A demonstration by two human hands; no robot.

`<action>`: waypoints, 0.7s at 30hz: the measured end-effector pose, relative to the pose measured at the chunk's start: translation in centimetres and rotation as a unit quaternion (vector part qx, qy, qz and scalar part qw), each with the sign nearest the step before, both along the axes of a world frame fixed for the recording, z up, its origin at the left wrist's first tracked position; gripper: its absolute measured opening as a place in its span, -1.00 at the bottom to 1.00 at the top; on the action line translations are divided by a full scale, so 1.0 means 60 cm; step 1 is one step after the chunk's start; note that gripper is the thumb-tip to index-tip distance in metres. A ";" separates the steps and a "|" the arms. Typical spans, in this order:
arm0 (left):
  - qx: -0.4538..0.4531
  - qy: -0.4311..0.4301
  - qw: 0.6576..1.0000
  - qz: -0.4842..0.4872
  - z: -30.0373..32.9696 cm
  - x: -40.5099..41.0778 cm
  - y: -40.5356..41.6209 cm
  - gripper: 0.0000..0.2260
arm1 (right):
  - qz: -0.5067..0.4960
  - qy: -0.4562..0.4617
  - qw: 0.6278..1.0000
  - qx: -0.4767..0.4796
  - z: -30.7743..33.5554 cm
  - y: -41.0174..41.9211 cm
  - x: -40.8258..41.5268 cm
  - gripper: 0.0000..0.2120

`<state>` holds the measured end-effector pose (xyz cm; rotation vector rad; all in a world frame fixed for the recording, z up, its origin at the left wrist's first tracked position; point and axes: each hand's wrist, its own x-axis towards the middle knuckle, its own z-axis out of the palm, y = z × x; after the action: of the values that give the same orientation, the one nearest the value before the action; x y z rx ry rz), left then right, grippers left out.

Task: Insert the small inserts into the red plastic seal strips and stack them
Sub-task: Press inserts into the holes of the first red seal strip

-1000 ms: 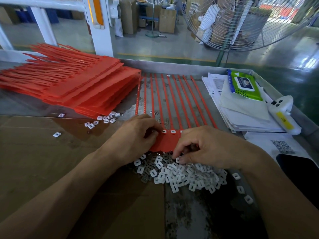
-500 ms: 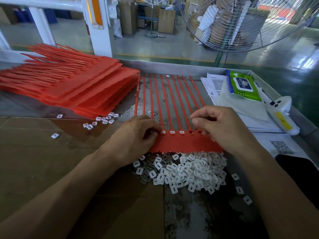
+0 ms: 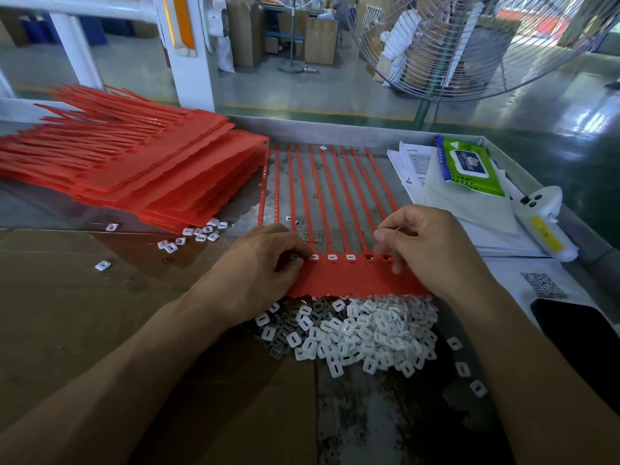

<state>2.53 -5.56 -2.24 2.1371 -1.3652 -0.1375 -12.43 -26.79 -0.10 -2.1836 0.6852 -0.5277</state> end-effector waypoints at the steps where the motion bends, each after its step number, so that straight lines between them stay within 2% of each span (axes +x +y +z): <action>1: -0.002 0.001 1.000 0.000 0.000 0.000 0.000 -0.79 | 0.001 0.000 1.000 -0.002 0.000 -0.001 -0.001 -0.90; 7: -0.007 0.002 1.000 -0.001 0.001 -0.001 0.002 -0.79 | 0.008 -0.016 1.000 -0.016 -0.001 -0.001 -0.002 -0.87; 13: -0.007 0.007 1.000 -0.001 0.001 -0.001 0.002 -0.79 | 0.044 0.040 0.997 -0.044 -0.008 -0.001 0.002 -0.79; 21: 0.001 0.010 1.000 -0.003 0.000 0.000 0.001 -0.79 | 0.053 0.075 0.994 -0.060 -0.010 0.003 0.007 -0.80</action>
<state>2.55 -5.48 -2.25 2.1275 -1.3609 -0.1622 -12.00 -26.60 -0.69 -2.3752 0.6258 -0.3605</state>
